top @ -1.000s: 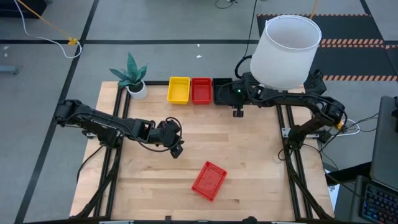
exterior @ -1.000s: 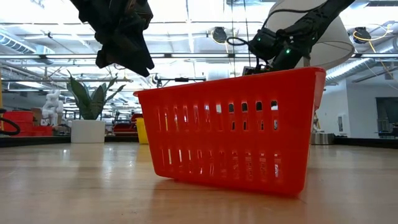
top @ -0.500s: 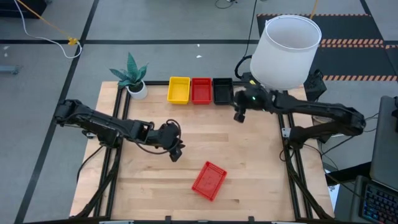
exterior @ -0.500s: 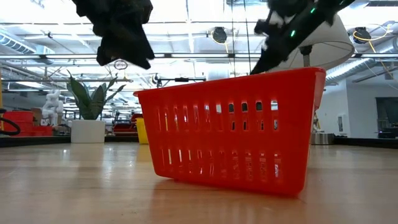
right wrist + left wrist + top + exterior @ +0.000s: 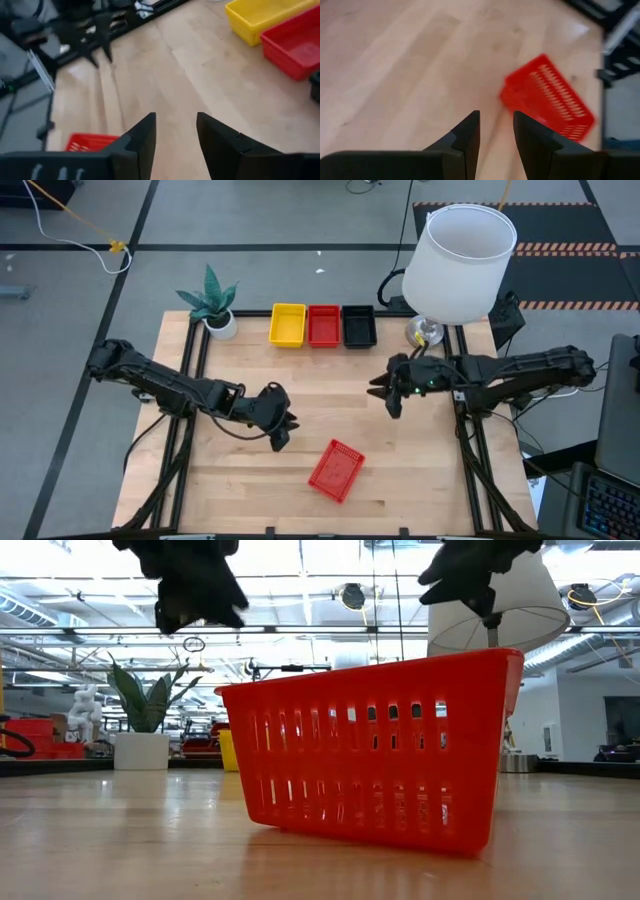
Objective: Stack baskets by color
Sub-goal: Stack the bottom red basket on the top red basket
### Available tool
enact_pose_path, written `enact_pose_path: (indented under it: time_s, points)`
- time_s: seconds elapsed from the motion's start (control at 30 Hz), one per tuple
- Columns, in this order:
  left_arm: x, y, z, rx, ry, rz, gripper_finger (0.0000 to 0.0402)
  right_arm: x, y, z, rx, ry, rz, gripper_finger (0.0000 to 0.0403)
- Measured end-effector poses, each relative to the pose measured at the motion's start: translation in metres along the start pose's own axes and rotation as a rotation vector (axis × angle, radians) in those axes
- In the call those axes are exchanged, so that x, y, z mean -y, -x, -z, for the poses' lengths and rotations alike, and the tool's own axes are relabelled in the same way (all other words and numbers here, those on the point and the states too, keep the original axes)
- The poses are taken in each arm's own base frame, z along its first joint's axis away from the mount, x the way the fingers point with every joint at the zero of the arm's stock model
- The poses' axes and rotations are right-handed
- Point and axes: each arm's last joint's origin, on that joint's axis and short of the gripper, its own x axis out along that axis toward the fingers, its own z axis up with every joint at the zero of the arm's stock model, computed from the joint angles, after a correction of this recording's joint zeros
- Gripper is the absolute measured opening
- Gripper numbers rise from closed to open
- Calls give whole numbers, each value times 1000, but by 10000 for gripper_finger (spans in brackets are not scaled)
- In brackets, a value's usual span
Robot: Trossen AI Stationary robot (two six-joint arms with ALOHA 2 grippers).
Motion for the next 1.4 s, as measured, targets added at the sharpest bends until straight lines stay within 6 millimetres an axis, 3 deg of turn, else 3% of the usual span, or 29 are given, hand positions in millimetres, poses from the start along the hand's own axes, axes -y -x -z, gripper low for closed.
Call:
enact_pose_path:
  time_s: [0.17, 0.33, 0.7, 0.83, 1.1, 1.3, 1.4]
  points:
    - [32, 17, -10, 36, -88, 141, 118, -7, 2, 1, 27, -130, -4, 118]
    - [58, 39, -23, 72, -256, 190, 117, -7, 2, -1, 48, -91, -10, 112]
    - [78, 50, -14, 46, -473, 303, 120, -2, 7, -4, 63, -40, -2, 112]
    - [85, 49, -8, 34, -473, 339, 149, -2, 14, -4, 74, 45, -5, 112]
    - [110, 13, -11, -112, -513, 329, 233, 4, 31, -4, 82, 88, 5, 112]
    - [129, -31, -8, -240, -647, 269, 237, 8, 45, -2, 90, 150, 5, 112]
    - [130, -55, -2, -310, -682, 227, 226, 9, 50, -2, 102, 174, 1, 112]
